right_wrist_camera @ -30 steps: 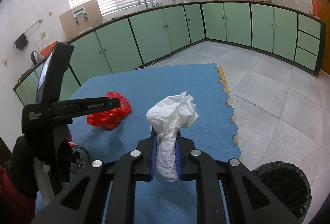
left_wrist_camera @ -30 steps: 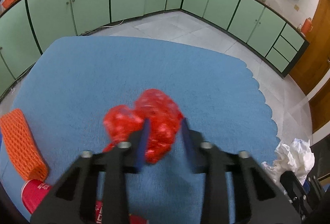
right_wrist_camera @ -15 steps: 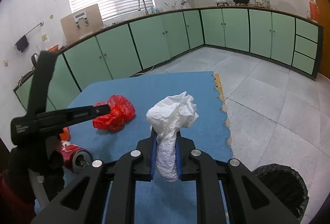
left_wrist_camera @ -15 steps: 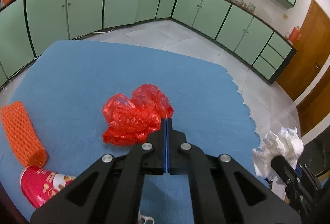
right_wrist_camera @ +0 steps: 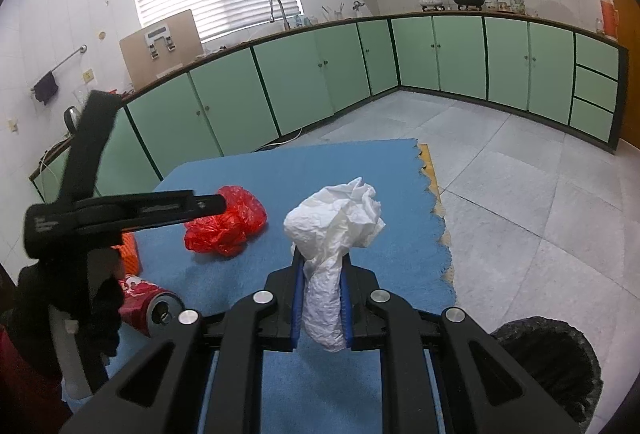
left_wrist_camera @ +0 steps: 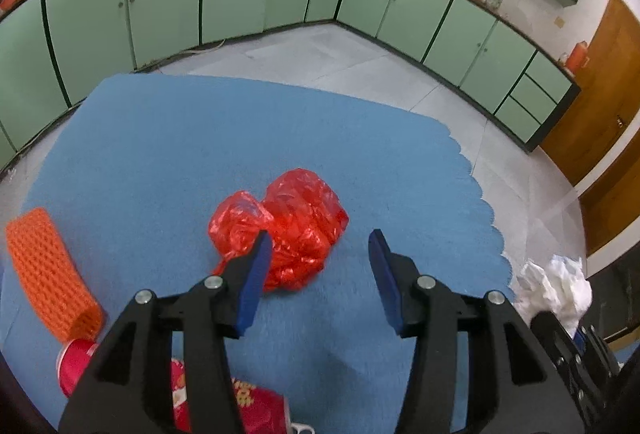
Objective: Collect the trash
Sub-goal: 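Lower the left tool onto the red plastic bag and close it, then carry tissue and red bag over the black bin and release both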
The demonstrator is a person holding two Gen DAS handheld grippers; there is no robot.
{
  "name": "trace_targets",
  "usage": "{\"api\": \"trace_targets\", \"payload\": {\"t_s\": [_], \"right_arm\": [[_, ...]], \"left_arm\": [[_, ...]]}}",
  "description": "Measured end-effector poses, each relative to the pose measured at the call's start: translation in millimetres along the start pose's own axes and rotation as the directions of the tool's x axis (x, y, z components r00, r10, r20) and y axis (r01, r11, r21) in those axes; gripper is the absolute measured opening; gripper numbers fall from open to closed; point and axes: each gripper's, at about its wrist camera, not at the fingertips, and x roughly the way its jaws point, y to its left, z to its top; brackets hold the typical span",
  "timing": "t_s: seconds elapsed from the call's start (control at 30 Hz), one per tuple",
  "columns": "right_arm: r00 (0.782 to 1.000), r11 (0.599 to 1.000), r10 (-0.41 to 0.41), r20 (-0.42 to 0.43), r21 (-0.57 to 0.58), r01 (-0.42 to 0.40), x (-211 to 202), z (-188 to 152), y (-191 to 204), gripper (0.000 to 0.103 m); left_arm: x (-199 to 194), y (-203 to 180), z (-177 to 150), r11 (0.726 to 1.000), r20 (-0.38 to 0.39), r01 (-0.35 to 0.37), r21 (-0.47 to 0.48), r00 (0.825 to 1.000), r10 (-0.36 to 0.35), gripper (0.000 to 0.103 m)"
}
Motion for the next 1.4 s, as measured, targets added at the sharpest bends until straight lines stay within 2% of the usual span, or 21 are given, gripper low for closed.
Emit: {"api": "trace_targets", "payload": {"t_s": [0.17,0.33,0.37,0.47,0.53,0.63,0.9,1.07,1.23,1.4], "right_arm": [[1.0,1.0,0.006,-0.007,-0.003,-0.006,7,5,-2,0.015],[1.0,1.0,0.003,-0.022,0.002,-0.003,17,6,-6,0.015],[1.0,1.0,-0.002,-0.026,0.004,0.002,19,6,-6,0.015],[0.999,1.0,-0.008,-0.033,0.013,0.009,23,6,-7,0.015],[0.999,1.0,-0.012,-0.036,0.013,0.012,26,7,-7,0.015],[0.999,1.0,-0.011,-0.045,0.016,0.012,29,7,-5,0.015],[1.0,1.0,-0.013,-0.024,0.008,0.013,20,10,-1,0.015],[1.0,1.0,-0.01,0.018,-0.007,0.01,0,15,4,0.015],[0.999,1.0,-0.013,0.051,-0.013,0.014,-24,15,3,0.015],[0.997,0.999,-0.042,0.065,0.009,0.042,-53,10,-11,0.015]], "left_arm": [[22,3,7,0.999,-0.065,-0.032,-0.023,0.997,0.03,0.057],[36,8,10,0.998,-0.098,-0.056,-0.028,0.994,0.053,0.058],[37,8,10,0.998,-0.101,-0.06,-0.028,0.993,0.057,0.055],[41,9,11,0.996,-0.099,-0.079,-0.032,0.992,0.076,0.033],[41,14,9,0.997,-0.093,-0.06,-0.056,0.994,0.055,0.029],[39,13,8,0.997,-0.082,-0.039,-0.06,0.996,0.034,0.017],[10,13,2,0.995,-0.006,0.047,-0.084,0.999,-0.047,0.004],[-25,2,-10,0.994,0.049,0.102,-0.049,0.994,-0.1,0.001],[-49,-13,-25,0.988,0.065,0.154,-0.013,0.986,-0.153,0.001],[-68,-46,-45,0.978,0.071,0.201,0.062,0.976,-0.206,0.001]]}}
